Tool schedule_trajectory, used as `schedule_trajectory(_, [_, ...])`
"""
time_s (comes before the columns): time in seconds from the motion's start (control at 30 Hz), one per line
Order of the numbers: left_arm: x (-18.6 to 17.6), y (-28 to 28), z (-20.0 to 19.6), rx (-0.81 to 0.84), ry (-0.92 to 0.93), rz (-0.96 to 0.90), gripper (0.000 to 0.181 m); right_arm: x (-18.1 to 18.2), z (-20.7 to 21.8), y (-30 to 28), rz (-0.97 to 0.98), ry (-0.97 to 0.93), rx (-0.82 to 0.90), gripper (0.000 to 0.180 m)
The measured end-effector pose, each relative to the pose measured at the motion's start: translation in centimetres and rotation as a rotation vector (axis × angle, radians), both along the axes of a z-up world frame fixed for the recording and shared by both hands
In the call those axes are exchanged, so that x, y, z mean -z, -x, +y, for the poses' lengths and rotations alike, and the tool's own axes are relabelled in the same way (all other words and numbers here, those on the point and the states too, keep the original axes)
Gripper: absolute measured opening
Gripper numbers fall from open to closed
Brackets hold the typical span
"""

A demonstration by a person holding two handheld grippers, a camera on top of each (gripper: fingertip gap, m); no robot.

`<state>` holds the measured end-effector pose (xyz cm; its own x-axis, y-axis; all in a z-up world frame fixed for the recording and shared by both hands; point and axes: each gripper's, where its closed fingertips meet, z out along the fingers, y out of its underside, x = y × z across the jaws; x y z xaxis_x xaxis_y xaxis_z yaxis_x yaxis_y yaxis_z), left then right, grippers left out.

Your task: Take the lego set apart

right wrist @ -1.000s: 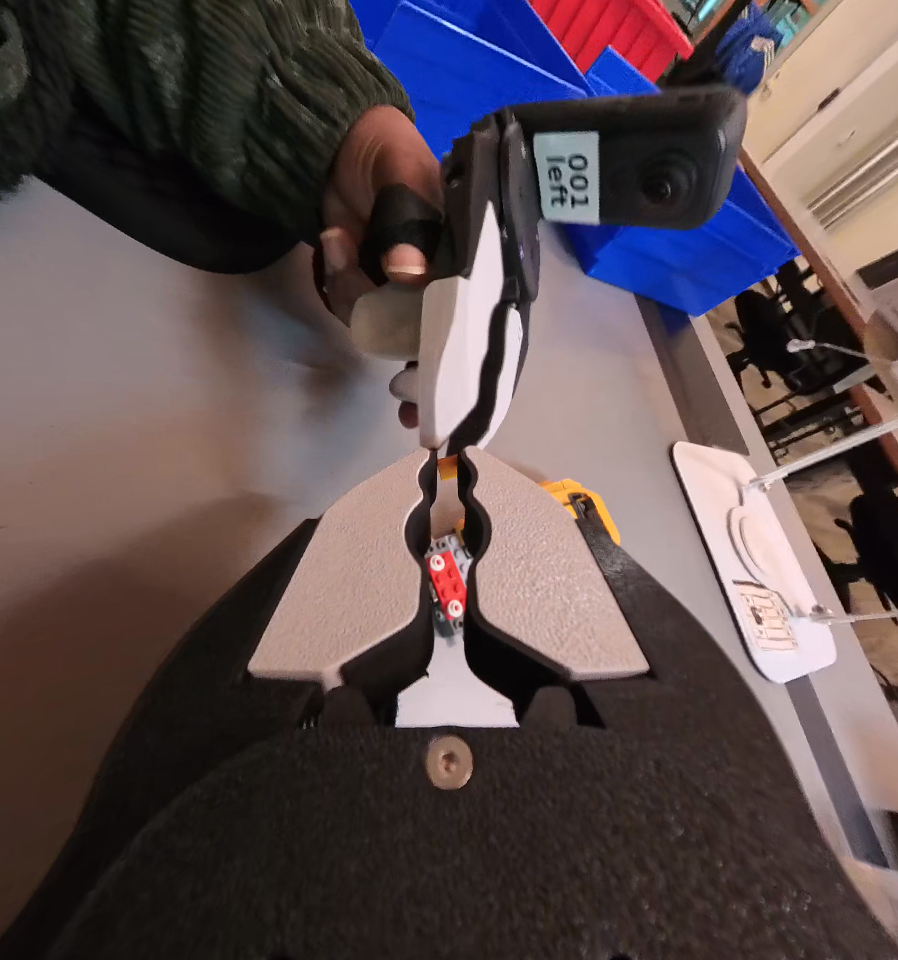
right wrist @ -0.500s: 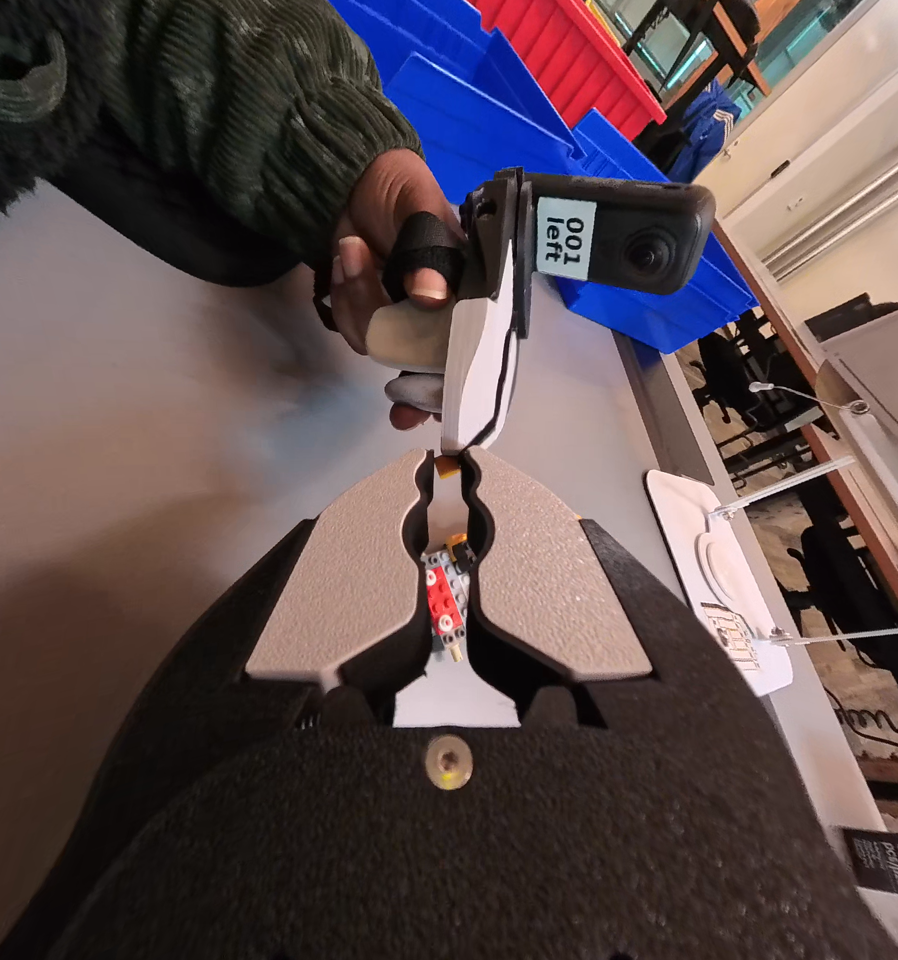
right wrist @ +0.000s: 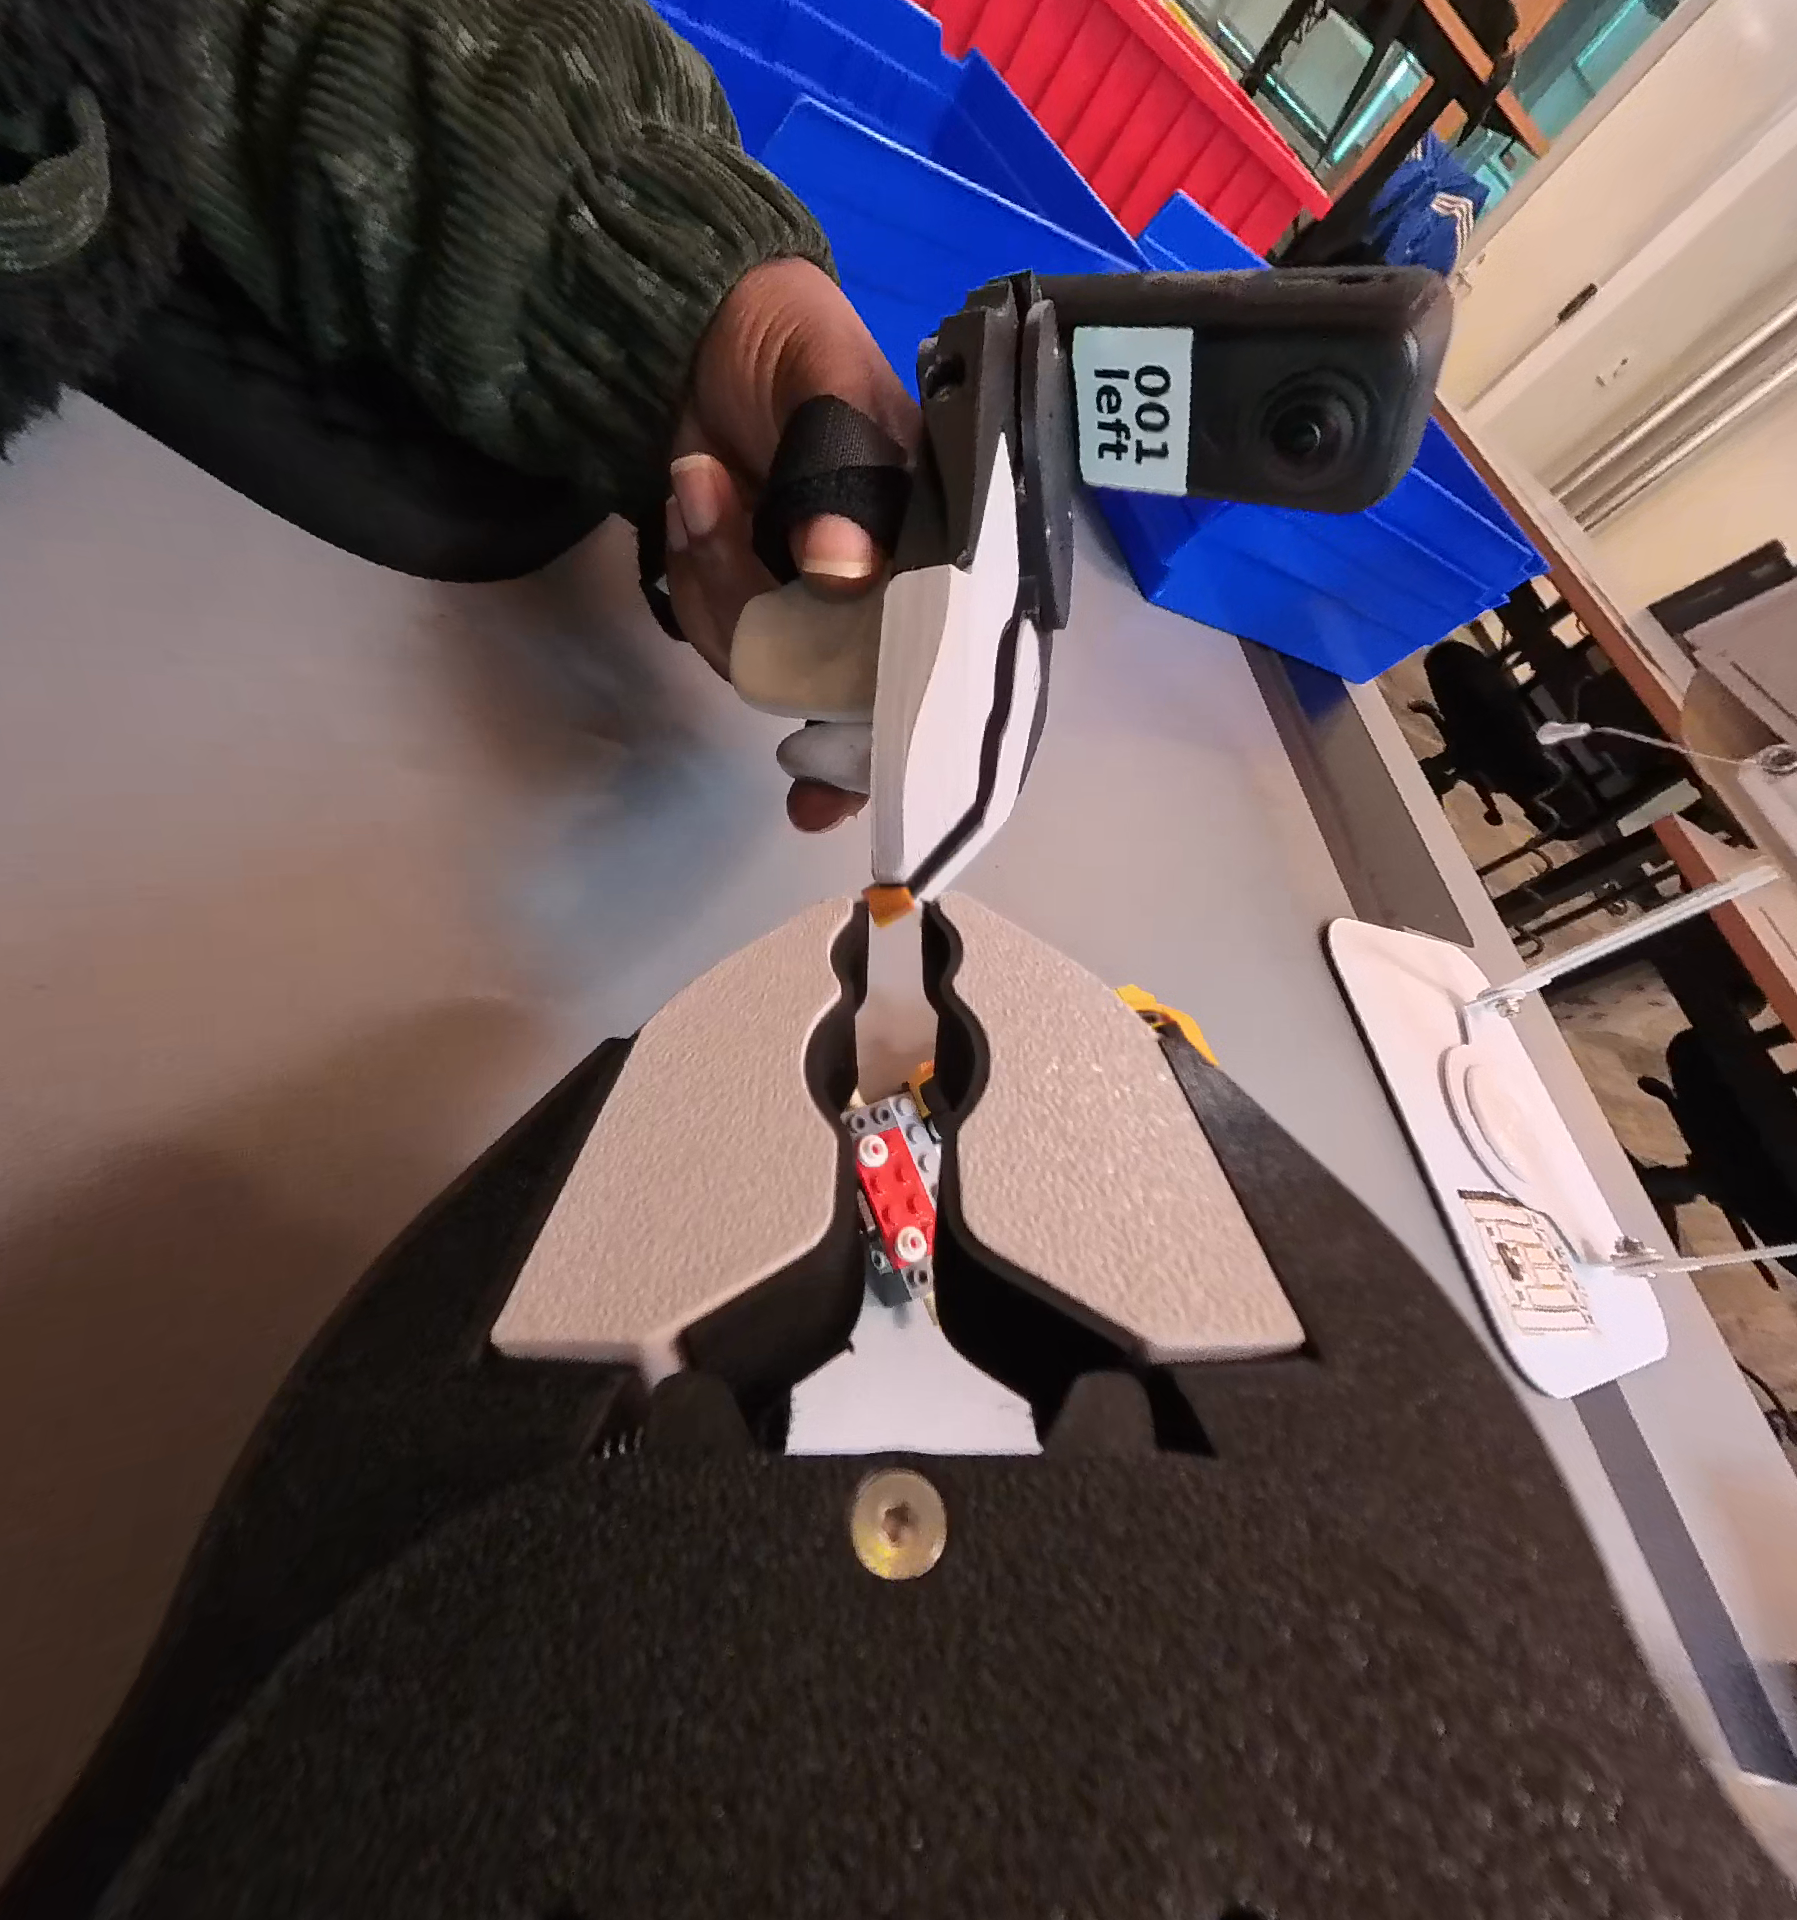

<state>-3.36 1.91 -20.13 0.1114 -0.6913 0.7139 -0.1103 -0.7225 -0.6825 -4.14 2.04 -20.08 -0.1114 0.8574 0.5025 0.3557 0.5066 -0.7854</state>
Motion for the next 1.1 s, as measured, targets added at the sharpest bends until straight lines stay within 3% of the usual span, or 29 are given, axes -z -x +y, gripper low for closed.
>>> schedule_trajectory(0.1, [0.9,0.7,0.6,-0.035,-0.022,0.072,0.003,0.0,0.5,-0.2,-0.001,0.011,0.017,0.009])
schedule_trajectory(0.23, [4.3,3.7,3.0,-0.168,-0.122,0.356,0.003,0.3,2.3,-1.3,-0.035,0.046,0.09,0.011])
schedule_trajectory(0.5, [7.9,9.6,6.4,-0.377,-0.197,0.705,0.003,2.7,7.0,-6.5,-0.192,0.18,0.297,0.02])
schedule_trajectory(0.6, [8.3,10.4,6.8,-0.403,-0.218,0.76,0.003,3.8,7.6,-8.3,-0.248,0.224,0.341,0.021])
schedule_trajectory(0.77, [8.6,11.4,7.4,-0.428,-0.272,0.839,0.019,5.3,7.8,-10.0,-0.319,0.278,0.375,0.023])
schedule_trajectory(1.1, [6.4,11.6,7.9,-0.451,-0.399,0.787,0.046,6.9,7.8,-11.1,-0.399,0.377,0.395,0.032])
